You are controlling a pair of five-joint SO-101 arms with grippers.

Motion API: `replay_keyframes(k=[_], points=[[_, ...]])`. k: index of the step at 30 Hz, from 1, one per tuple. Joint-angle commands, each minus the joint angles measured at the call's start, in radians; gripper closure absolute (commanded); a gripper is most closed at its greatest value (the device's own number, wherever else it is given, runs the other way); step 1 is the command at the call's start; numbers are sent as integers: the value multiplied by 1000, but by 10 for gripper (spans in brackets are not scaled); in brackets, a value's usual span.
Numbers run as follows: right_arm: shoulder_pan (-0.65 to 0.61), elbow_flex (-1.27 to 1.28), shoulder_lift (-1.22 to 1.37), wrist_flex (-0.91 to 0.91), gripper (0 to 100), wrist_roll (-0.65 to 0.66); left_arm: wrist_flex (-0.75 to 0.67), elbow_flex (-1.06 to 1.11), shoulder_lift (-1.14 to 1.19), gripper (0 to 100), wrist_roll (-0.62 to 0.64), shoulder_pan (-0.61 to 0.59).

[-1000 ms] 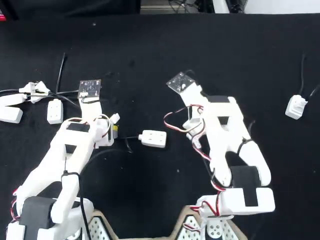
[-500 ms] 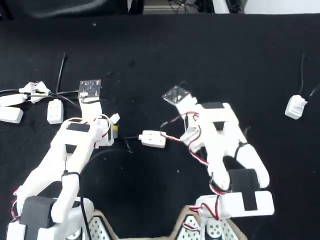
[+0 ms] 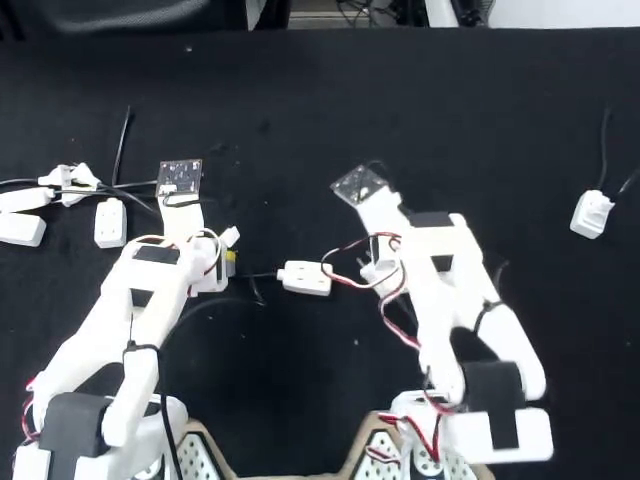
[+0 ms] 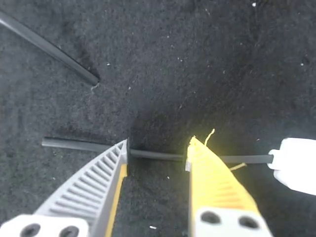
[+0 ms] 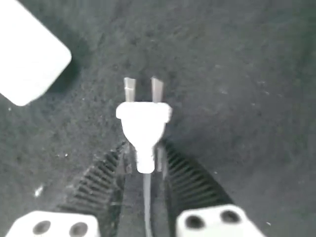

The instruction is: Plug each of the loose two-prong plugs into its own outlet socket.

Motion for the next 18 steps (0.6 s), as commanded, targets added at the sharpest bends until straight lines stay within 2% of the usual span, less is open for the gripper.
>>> replay_keyframes(k=[1,4,11,13,18], points=[[-6,2,-101,-11,986,-31,-6,-16,-37,805,8,-12],[11,-1,-111,-14,987,101,-5,-16,-37,805,8,-12],[130,-5,-114,-68,987,580,-3,-16,-37,805,8,-12],[147,1,-108,-61,987,631,-3,-16,-37,805,8,-12],[117,113,-116,-63,986,632,-8,-16,-37,805,8,-12]])
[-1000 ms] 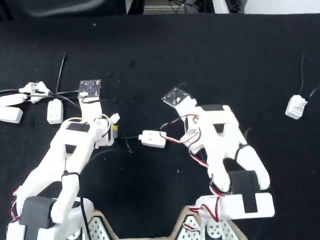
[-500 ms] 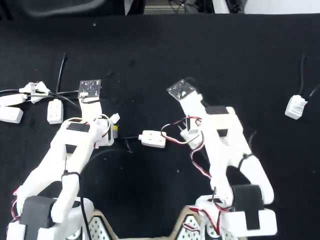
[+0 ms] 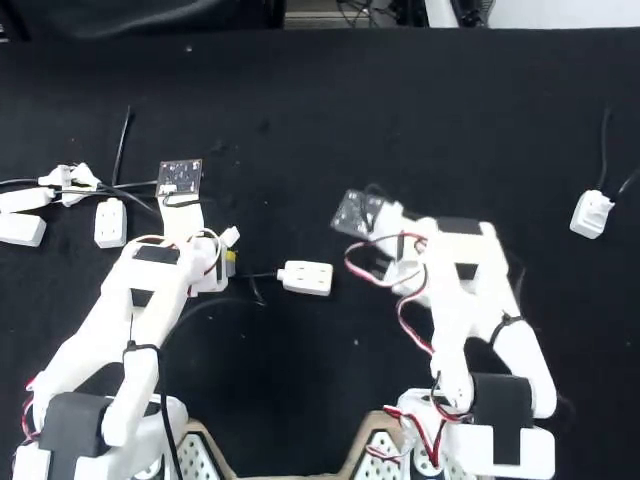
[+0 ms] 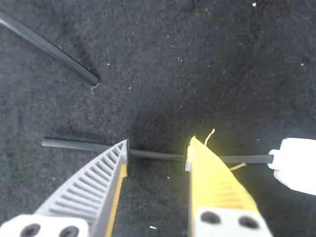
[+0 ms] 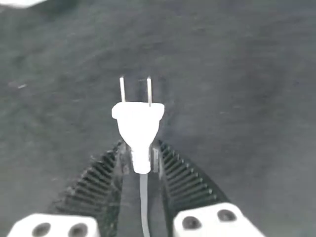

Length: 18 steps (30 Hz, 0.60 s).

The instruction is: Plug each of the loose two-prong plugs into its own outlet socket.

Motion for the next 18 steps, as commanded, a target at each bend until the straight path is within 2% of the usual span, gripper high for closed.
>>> replay_keyframes(k=[1,4,6,9,12,18], points=[[-15,81,-51,-14,986,15,-8,-16,-37,805,8,-12],[-49,113,-51,-14,975,-98,-8,-16,-37,805,8,-12],[-58,117,-51,-12,928,-160,-8,-16,-37,805,8,-12],[-60,111,-51,-12,859,-219,-8,-16,-37,805,8,-12],[-61,107,-51,5,847,-258,-8,-16,-37,805,8,-12],[-54,-59,-51,259,847,-272,-8,-16,-37,805,8,-12]])
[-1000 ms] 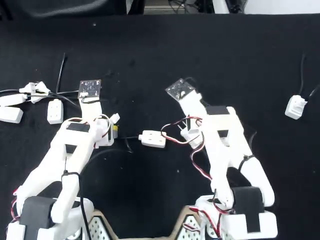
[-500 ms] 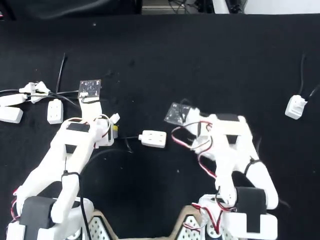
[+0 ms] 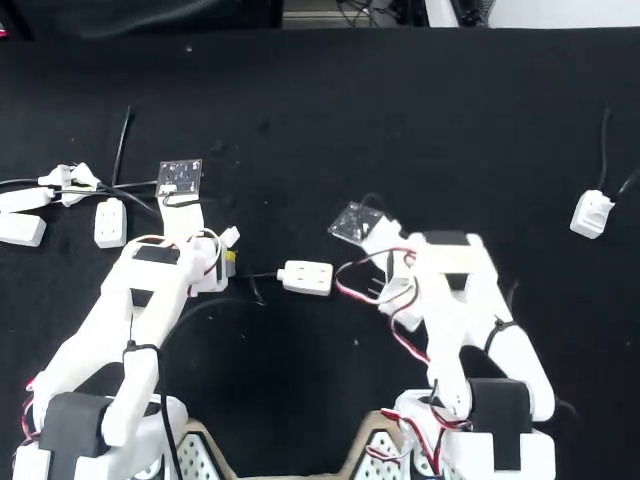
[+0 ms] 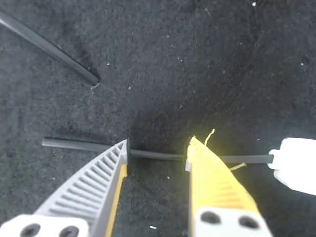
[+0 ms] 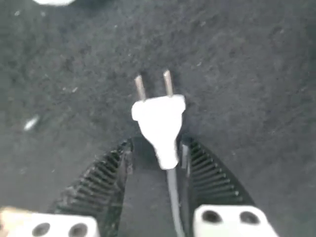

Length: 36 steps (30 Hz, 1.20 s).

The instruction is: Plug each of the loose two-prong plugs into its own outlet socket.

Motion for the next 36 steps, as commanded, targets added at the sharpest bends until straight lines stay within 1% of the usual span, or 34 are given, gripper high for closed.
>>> replay_keyframes(k=[1,3,5,13,18,22,24,30,34,36], points=[[-3,-179,-28,198,847,-37,-8,-16,-37,805,8,-12],[-3,-243,-28,250,847,-72,-8,-16,-37,805,8,-12],[-5,-275,-28,259,847,-87,-8,-16,-37,805,8,-12],[-2,-286,-36,259,847,-87,-6,-16,-37,805,8,-12],[52,-246,-166,261,847,-89,-6,-16,-37,805,8,-12],[52,-177,-260,256,847,-89,-9,-16,-37,805,8,-12],[57,-166,-282,226,847,-91,-9,-16,-37,805,8,-12],[75,-160,-246,58,848,-215,-3,-16,-37,805,8,-12],[72,-165,-127,46,848,-207,-3,-16,-37,805,8,-12],[69,-162,-48,44,848,-170,-5,-16,-37,805,8,-12]])
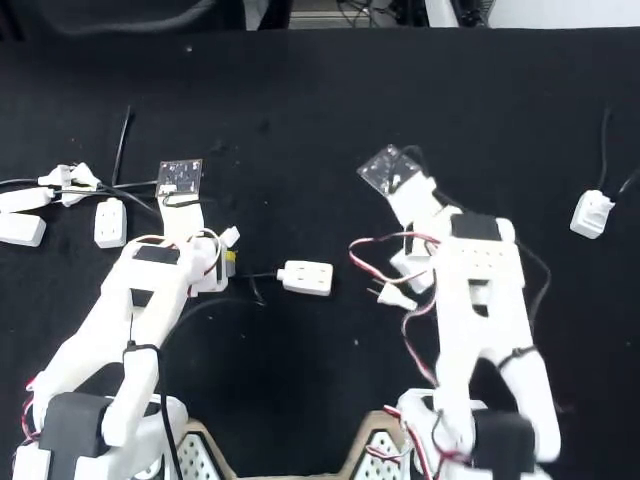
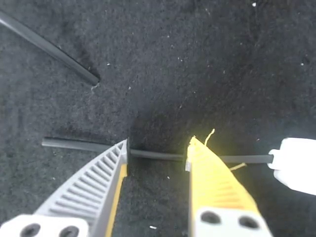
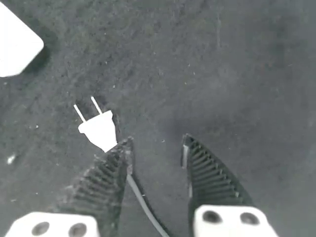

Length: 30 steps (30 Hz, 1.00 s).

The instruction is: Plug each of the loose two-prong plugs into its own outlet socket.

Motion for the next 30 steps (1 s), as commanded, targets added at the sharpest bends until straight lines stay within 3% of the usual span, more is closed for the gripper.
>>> replay_keyframes(k=[1,7,17,30], points=[[3,-1,148,-26,848,49,-6,-16,-37,805,8,-12],[-38,-2,297,-87,848,114,-6,-16,-37,805,8,-12],[-155,70,302,-95,848,127,-8,-16,-37,805,8,-12],[-189,128,300,-126,848,158,-8,-16,-37,805,8,-12]])
